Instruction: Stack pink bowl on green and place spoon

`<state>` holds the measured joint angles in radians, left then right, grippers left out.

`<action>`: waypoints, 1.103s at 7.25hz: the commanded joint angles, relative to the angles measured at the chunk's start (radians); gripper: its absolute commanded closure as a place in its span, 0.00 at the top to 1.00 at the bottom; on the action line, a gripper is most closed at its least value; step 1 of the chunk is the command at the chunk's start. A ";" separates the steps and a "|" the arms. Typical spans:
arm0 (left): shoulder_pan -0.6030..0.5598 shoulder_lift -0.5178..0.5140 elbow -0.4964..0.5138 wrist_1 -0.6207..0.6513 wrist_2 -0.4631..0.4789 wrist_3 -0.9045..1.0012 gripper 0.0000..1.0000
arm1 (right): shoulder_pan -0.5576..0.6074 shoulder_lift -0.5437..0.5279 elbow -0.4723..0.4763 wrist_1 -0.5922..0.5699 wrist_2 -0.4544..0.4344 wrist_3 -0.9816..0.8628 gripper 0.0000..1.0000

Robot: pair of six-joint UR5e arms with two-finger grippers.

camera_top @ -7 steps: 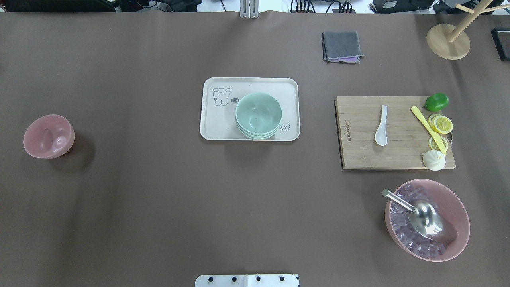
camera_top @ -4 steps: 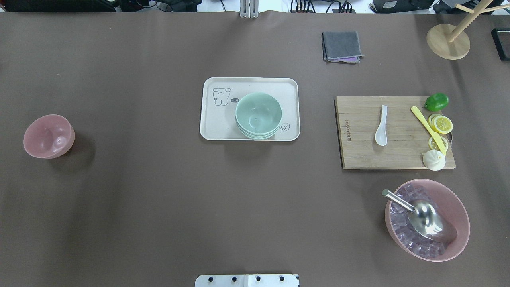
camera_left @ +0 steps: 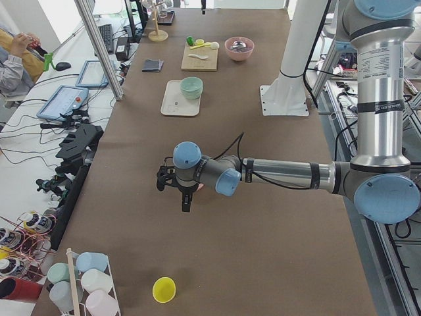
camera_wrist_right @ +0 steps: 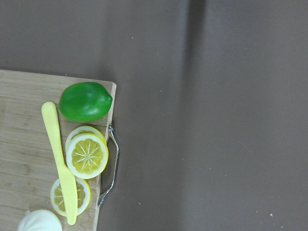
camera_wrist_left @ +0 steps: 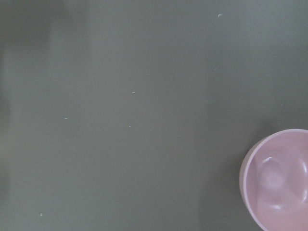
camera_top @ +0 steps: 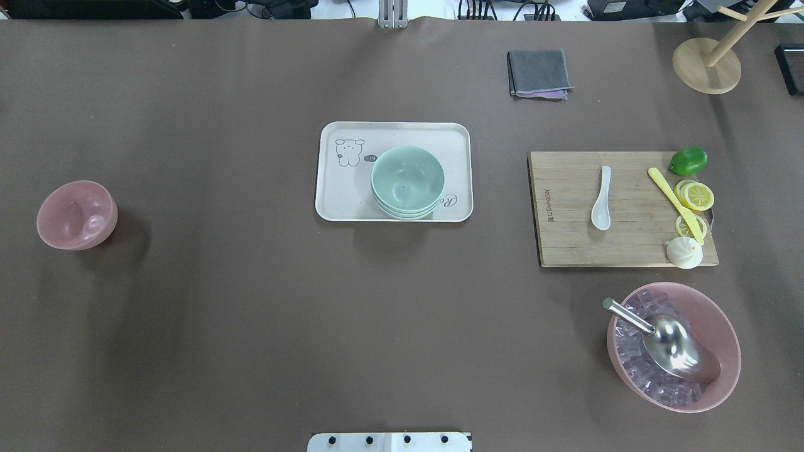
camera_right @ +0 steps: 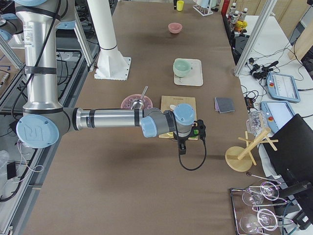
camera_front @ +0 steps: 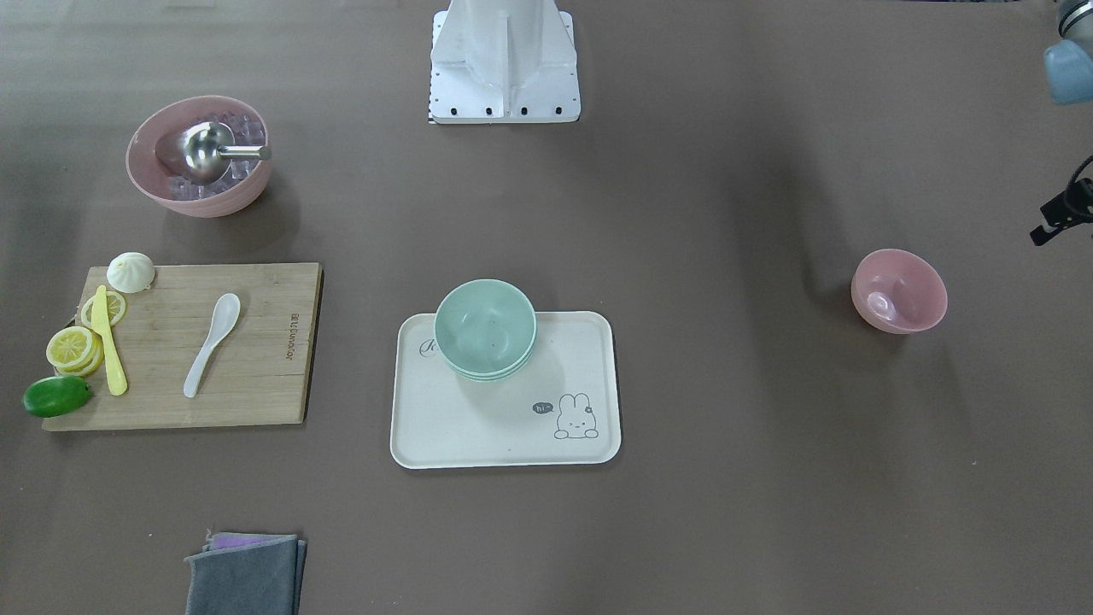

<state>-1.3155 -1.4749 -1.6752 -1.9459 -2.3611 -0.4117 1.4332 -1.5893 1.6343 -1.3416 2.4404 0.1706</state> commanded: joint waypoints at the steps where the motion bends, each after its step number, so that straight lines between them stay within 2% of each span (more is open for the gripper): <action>1: 0.106 -0.008 0.008 -0.014 0.049 -0.015 0.97 | -0.028 0.005 -0.001 0.018 -0.001 0.030 1.00; 3: 0.144 -0.039 0.069 -0.019 0.049 -0.013 0.95 | -0.046 0.017 -0.002 0.018 -0.003 0.030 1.00; 5: 0.154 -0.079 0.081 -0.015 0.026 -0.019 0.89 | -0.056 0.022 -0.004 0.016 -0.001 0.032 1.00; 6: 0.157 -0.103 0.091 -0.008 -0.021 -0.036 0.89 | -0.056 0.023 -0.005 0.016 -0.001 0.032 1.00; 8: 0.189 -0.131 0.124 -0.015 -0.023 -0.061 0.83 | -0.062 0.023 -0.008 0.016 -0.001 0.032 1.00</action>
<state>-1.1437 -1.5869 -1.5669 -1.9605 -2.3766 -0.4607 1.3751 -1.5666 1.6279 -1.3253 2.4390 0.2025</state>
